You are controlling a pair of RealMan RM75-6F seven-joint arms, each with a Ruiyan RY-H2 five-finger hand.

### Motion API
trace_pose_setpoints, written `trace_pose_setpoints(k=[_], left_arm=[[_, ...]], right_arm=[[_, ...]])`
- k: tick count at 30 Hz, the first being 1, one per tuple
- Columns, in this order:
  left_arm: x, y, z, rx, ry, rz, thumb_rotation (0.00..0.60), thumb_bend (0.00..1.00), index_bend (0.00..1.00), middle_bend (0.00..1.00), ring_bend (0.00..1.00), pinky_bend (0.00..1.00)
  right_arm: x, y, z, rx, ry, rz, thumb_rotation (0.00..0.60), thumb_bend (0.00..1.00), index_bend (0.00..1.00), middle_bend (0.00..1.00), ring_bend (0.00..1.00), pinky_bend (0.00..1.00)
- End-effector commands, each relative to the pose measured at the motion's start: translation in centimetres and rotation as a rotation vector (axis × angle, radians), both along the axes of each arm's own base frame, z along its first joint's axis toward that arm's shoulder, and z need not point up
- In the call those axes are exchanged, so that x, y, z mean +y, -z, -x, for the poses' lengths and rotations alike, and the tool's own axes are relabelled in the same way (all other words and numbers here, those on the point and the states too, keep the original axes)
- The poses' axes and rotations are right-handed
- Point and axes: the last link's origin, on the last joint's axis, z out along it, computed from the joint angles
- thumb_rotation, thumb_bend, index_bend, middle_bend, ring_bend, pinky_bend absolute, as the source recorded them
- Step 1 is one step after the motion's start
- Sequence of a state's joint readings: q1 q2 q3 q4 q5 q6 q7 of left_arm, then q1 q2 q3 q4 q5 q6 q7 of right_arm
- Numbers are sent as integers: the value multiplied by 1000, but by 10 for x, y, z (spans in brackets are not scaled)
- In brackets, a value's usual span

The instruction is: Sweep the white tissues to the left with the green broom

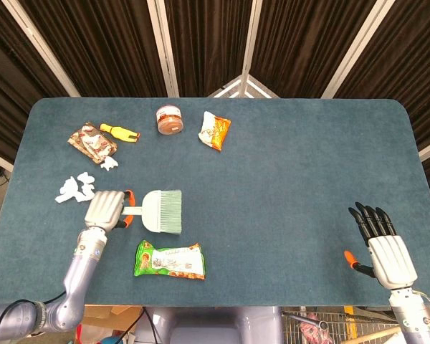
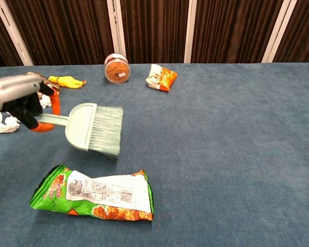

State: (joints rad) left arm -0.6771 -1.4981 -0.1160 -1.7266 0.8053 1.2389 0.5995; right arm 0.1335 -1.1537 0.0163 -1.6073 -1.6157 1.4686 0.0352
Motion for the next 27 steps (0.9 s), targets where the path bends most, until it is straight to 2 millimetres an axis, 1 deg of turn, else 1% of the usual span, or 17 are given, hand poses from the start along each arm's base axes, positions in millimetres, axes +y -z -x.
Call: trace_pose_setpoints(k=[1,2,3,5,6,8,9,11,14,15,17,20,22,23,25,27], left_arm=[[-5,4,4,50,22,4,600,507,612,992,996,960],[-7,3,7,63,21,4,600,414,538,966,981,945],[-9,2,8,68,18,3,600,351,488,936,961,928],[-12,-4,13,86,15,-2,600,185,345,790,858,837],[-14,-9,18,113,17,-9,600,143,306,733,816,795],[-18,-20,24,149,29,-20,600,66,214,565,668,638],[-19,-24,27,157,33,-25,600,55,192,514,616,589],[-24,-35,33,164,37,-47,600,46,140,384,460,473],[-34,-48,43,141,28,-69,600,46,97,261,299,354],[-37,-52,46,132,23,-73,600,46,84,235,265,323],[-47,-61,53,101,8,-79,600,46,52,168,177,226],[-65,-78,63,55,43,-120,600,46,14,73,89,118],[-76,-88,71,59,85,-158,600,46,2,19,45,81],[-84,-94,77,69,117,-183,600,46,0,2,23,60],[-94,-100,85,75,141,-206,600,43,0,0,1,31],[-105,-106,92,66,163,-228,600,41,0,0,0,17]], right_arm=[[0,0,0,-1,1,1,600,303,0,0,0,0],[1,-1,0,-3,2,1,600,304,0,0,0,0],[1,-1,1,-3,2,2,600,304,0,0,0,0],[1,-1,1,-2,1,2,600,304,0,0,0,0],[1,-1,1,-1,1,2,600,304,0,0,0,0],[2,-1,0,-3,-1,1,600,304,0,0,0,0],[2,-1,1,-1,-2,1,600,304,0,0,0,0],[2,-1,1,0,-1,-1,600,304,0,0,0,0],[1,-1,1,5,0,-2,600,304,0,0,0,0],[2,-1,1,6,1,-3,600,304,0,0,0,0],[2,0,1,11,0,-4,600,304,0,0,0,0],[2,-1,1,21,-4,3,600,303,0,0,0,0],[2,-1,2,29,-3,5,600,304,0,0,0,0],[2,0,2,32,-1,7,600,303,0,0,0,0],[1,-1,2,34,1,11,600,303,0,0,0,0],[1,-1,2,37,1,16,600,304,0,0,0,0]])
